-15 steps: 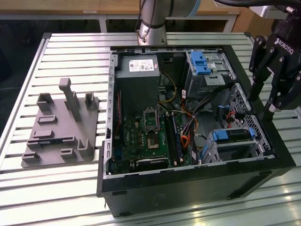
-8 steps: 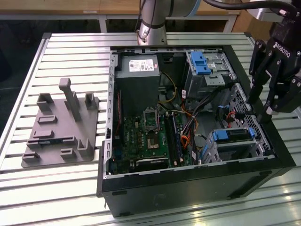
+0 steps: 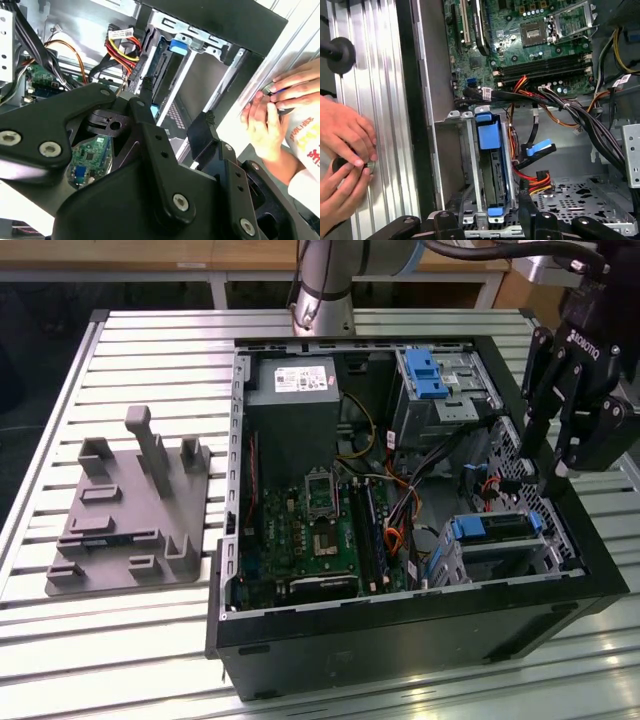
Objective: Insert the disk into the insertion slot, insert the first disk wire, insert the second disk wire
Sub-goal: 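Insert the first disk wire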
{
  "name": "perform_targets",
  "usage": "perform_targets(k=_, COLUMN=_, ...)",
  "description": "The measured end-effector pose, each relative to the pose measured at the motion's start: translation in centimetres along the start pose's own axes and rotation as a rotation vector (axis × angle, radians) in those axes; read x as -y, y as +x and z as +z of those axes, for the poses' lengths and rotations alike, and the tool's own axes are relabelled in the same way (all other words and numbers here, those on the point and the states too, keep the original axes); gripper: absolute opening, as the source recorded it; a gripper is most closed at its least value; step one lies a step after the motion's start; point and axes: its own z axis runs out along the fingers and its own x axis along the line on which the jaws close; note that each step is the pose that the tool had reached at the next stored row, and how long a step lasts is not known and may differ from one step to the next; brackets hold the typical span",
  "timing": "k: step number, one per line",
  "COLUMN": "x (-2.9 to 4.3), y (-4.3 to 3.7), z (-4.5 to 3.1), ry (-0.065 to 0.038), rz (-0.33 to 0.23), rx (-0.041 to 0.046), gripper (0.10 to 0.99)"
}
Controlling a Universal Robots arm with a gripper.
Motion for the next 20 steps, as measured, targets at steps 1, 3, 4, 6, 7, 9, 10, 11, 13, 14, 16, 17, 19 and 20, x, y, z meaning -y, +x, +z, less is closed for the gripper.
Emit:
perform_targets(k=1, x=-0.02, y=-0.14, z=0.09, ry=0.001, rz=0.000, rx=-0.0049, gripper=0.557)
perform_targets(k=3, x=-0.04, y=-0.36, z=0.31, ry=0.002, rz=-0.004, rx=-0.0097, gripper=0.557)
perform_targets(k=4, x=-0.04, y=-0.43, z=0.42, ry=0.004, rz=-0.011, rx=-0.0099, gripper=0.557)
perform_targets(k=6, x=-0.04, y=-0.49, z=0.57, ry=0.009, rz=-0.032, rx=-0.0102, gripper=0.557)
perform_targets(k=7, x=-0.04, y=-0.51, z=0.64, ry=0.012, rz=-0.044, rx=-0.0103, gripper=0.557)
perform_targets(k=9, x=-0.06, y=-0.70, z=0.76, ry=0.014, rz=-0.057, rx=-0.0104, gripper=0.557)
perform_targets(k=10, x=-0.10, y=-0.94, z=0.79, ry=0.014, rz=-0.057, rx=-0.0105, gripper=0.557)
perform_targets(k=11, x=-0.14, y=-1.25, z=0.78, ry=0.015, rz=-0.057, rx=-0.0109, gripper=0.557)
perform_targets(k=13, x=-0.28, y=-2.47, z=0.71, ry=0.015, rz=-0.057, rx=-0.0120, gripper=0.545)
perform_targets(k=14, x=-0.29, y=-2.78, z=0.73, ry=0.015, rz=-0.057, rx=-0.0122, gripper=0.478)
perform_targets(k=16, x=-0.16, y=-3.05, z=0.88, ry=0.014, rz=-0.057, rx=-0.0121, gripper=0.408)
perform_targets(k=17, x=-0.07, y=-3.12, z=0.99, ry=0.013, rz=-0.057, rx=-0.0125, gripper=0.408)
perform_targets(k=19, x=0.12, y=-3.20, z=1.21, ry=0.008, rz=-0.058, rx=-0.0132, gripper=0.408)
perform_targets(k=20, x=0.18, y=-3.23, z=1.33, ry=0.007, rz=-0.059, rx=-0.0135, gripper=0.408)
